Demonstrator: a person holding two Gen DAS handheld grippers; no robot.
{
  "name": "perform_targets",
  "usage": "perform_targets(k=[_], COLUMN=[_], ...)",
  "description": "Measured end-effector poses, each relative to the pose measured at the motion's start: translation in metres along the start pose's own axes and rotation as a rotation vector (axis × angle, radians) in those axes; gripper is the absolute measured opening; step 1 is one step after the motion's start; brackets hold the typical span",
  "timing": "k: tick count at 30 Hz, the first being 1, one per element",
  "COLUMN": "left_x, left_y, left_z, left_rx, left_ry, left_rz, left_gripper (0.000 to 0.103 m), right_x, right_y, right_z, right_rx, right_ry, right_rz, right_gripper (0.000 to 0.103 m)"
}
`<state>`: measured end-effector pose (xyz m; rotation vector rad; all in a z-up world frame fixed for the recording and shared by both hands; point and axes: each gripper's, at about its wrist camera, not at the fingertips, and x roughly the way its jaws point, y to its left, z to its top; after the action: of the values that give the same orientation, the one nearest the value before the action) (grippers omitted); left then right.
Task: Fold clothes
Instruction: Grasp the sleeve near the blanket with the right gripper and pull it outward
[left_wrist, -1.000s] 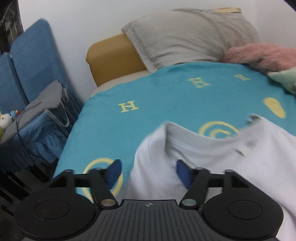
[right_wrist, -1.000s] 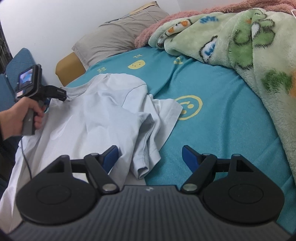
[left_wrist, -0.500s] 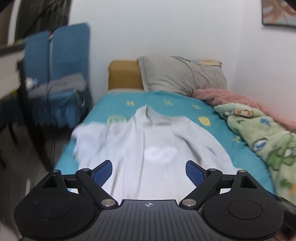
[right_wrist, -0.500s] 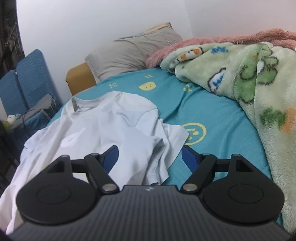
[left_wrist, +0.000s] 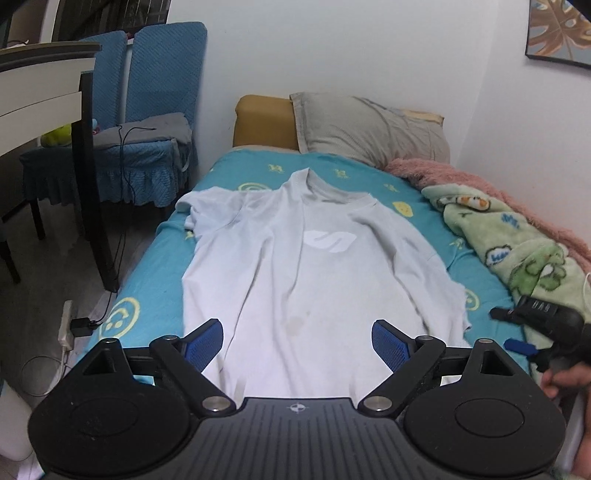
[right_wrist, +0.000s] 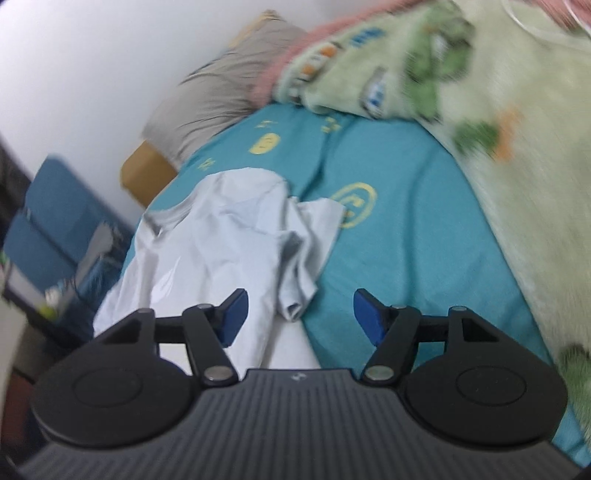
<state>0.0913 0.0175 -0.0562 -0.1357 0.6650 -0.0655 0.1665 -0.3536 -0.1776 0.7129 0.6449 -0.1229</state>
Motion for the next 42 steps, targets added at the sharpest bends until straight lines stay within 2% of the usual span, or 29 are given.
perform_targets(k=[1,9,11,15,17,18,20,21,24,28,32,34,37,40,42], left_x=[0.004,0.043,0.057,0.085,0.098,0.102,0.108,0.109,0.106,0.099,0.092,0.089,0.089,0.096,0.102], left_y=[0.000,0.000,-0.002,-0.001,0.001,0.002,0.001,-0.001,-0.007,-0.013,-0.011,-0.009,-0.010,-0.014,-0.016], left_z=[0.000,0.009,0.009,0.006,0.005,0.005,0.005,0.005,0.004,0.002,0.002,0.003,0.003,0.004,0.003], left_rx=[0.001,-0.060,-0.061,-0.093,-0.116,-0.124,-0.125,-0.121,-0.101,-0.068,-0.072,-0.068,-0.040,-0.019,-0.006], left_ry=[0.008,0.018,0.029,0.082,0.106,0.115,0.124,0.123,0.112,0.090,0.080,0.073,0.056,0.068,0.081], left_rz=[-0.005,-0.072,-0.077,-0.090,-0.097,-0.099,-0.100,-0.102,-0.108,-0.103,-0.092,-0.093,-0.074,-0.068,-0.068], left_gripper=[0.089,0.090,0.090,0.090,0.090,0.090,0.090,0.090,0.090,0.090,0.090,0.090,0.090,0.090,0.089], right_x=[0.005,0.081,0.102,0.132,0.141,0.141,0.139,0.139,0.124,0.105,0.089,0.084,0.079,0.089,0.103], right_y=[-0.003,-0.036,-0.036,-0.020,-0.015,-0.015,-0.017,-0.017,-0.014,-0.004,0.008,0.018,0.022,0.014,0.010], right_z=[0.003,0.031,0.036,0.046,0.051,0.055,0.062,0.066,0.074,0.086,0.110,0.132,0.172,0.204,0.215], right_rx=[0.013,0.097,0.094,-0.004,-0.044,-0.048,-0.053,-0.056,-0.093,-0.144,-0.187,-0.264,-0.334,-0.361,-0.412], right_ry=[0.004,0.029,0.026,-0.002,-0.001,0.004,0.015,0.020,-0.002,-0.036,-0.094,-0.124,-0.203,-0.238,-0.251], right_rz=[-0.005,-0.060,-0.060,-0.076,-0.097,-0.089,-0.068,-0.058,-0.003,0.005,-0.043,-0.086,-0.194,-0.279,-0.342], right_gripper=[0.058,0.057,0.056,0.055,0.040,0.029,0.017,0.007,0.004,0.004,0.003,0.003,0.003,0.003,0.003])
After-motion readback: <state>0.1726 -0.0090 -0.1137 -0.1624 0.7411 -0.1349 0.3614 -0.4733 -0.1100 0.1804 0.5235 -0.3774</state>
